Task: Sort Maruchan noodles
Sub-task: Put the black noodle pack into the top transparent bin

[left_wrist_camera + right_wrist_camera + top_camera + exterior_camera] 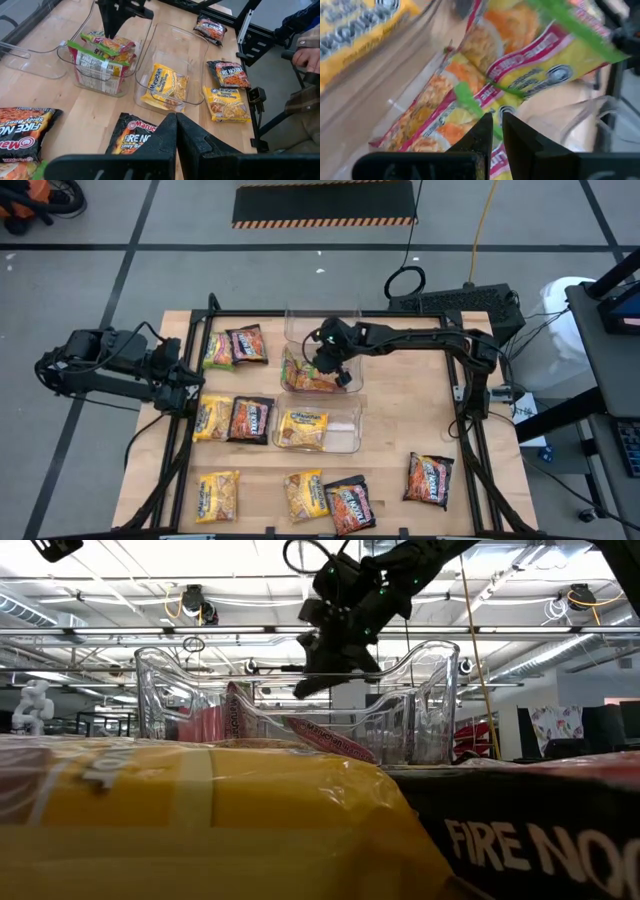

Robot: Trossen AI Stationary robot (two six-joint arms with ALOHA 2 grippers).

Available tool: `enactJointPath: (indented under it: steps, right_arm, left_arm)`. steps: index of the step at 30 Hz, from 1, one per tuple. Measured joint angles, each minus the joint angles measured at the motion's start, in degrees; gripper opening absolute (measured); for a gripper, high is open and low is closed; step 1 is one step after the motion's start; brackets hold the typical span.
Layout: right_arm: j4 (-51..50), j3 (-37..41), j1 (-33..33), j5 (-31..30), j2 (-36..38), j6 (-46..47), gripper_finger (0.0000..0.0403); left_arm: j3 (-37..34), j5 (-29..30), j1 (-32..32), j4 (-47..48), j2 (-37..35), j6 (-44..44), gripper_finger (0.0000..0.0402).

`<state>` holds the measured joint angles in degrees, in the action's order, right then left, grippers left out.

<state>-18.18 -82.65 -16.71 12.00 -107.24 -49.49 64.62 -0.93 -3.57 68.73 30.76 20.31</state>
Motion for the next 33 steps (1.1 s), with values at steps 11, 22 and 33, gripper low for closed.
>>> enactJointPath:
  steps: [11,22,33]
  right_arm:
    - [2.7,0.0,-0.1,-7.8,11.4,9.4,0.0035]
    - [-11.8,0.0,-0.2,-15.2,26.6,26.7,0.0035]
    - [-24.2,0.0,-0.1,-15.0,33.3,42.8,0.0036]
  left_arm:
    - [0.0,0.0,0.0,0.0,0.3,0.0,0.0008]
    - [0.0,0.0,0.0,0.0,0.7,-3.5,0.0008]
    - [0.0,0.0,0.0,0.1,0.7,-3.7,0.0008]
